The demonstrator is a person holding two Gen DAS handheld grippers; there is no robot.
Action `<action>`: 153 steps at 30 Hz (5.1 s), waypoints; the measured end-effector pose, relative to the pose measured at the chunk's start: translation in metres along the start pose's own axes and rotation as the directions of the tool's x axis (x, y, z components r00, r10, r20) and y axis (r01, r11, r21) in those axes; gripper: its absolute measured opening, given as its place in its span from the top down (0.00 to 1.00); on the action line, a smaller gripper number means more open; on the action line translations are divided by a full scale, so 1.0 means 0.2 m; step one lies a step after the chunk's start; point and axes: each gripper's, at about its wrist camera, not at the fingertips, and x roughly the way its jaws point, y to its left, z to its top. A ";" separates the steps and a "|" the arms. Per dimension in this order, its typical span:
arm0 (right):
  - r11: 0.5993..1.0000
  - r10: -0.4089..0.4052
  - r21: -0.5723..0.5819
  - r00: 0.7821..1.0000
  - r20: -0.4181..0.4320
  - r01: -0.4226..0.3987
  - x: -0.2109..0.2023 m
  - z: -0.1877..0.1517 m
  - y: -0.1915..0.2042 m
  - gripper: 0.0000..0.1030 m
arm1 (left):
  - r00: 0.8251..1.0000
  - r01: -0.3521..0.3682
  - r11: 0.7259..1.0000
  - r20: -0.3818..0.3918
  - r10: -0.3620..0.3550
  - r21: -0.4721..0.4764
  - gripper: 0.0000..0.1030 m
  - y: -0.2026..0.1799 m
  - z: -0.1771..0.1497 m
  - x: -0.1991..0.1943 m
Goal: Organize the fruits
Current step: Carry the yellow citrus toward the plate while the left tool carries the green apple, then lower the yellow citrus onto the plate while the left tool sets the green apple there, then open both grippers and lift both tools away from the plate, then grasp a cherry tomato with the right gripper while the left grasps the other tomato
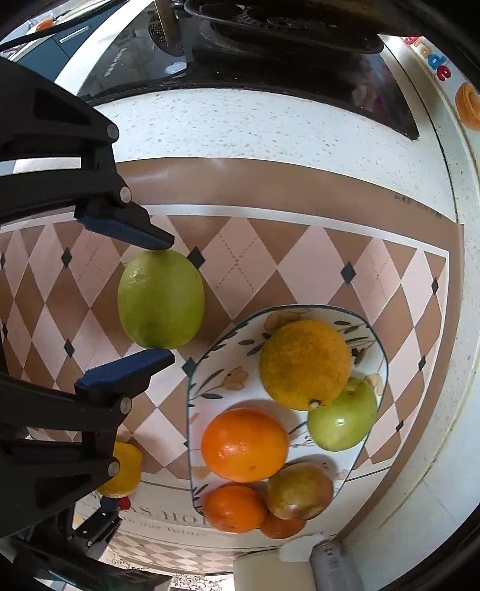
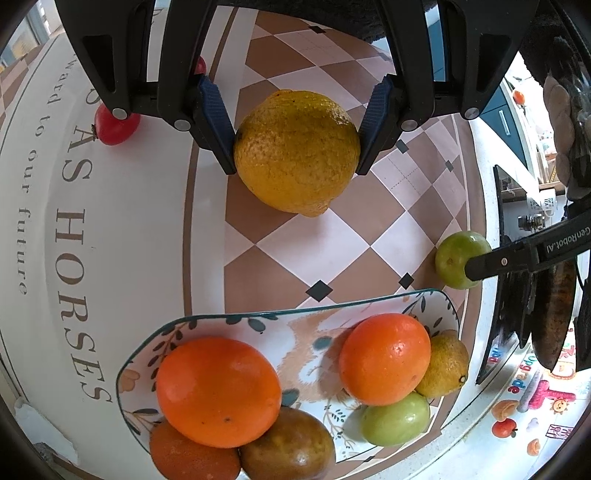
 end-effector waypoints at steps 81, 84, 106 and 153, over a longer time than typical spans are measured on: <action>0.951 -0.277 -0.059 0.919 0.279 0.305 -0.55 0.26 0.13 0.09 | 0.951 -0.072 0.989 0.289 0.108 -0.133 0.17 -0.09 -0.21 -0.36; 0.948 -0.286 -0.045 0.905 0.316 0.315 -0.62 0.13 0.13 0.10 | 0.945 -0.082 0.990 0.307 0.115 -0.116 0.17 -0.11 -0.28 -0.40; 0.968 -0.190 -0.030 0.802 0.566 0.250 -1.29 -0.61 0.31 0.09 | 0.840 -0.065 0.998 0.539 0.059 -0.008 0.17 -0.27 -0.93 -0.99; 0.984 -0.110 0.166 0.936 0.335 0.057 -0.58 -0.41 -0.44 0.41 | 0.877 -0.317 0.945 0.404 0.261 0.077 0.00 -0.59 -0.67 -0.38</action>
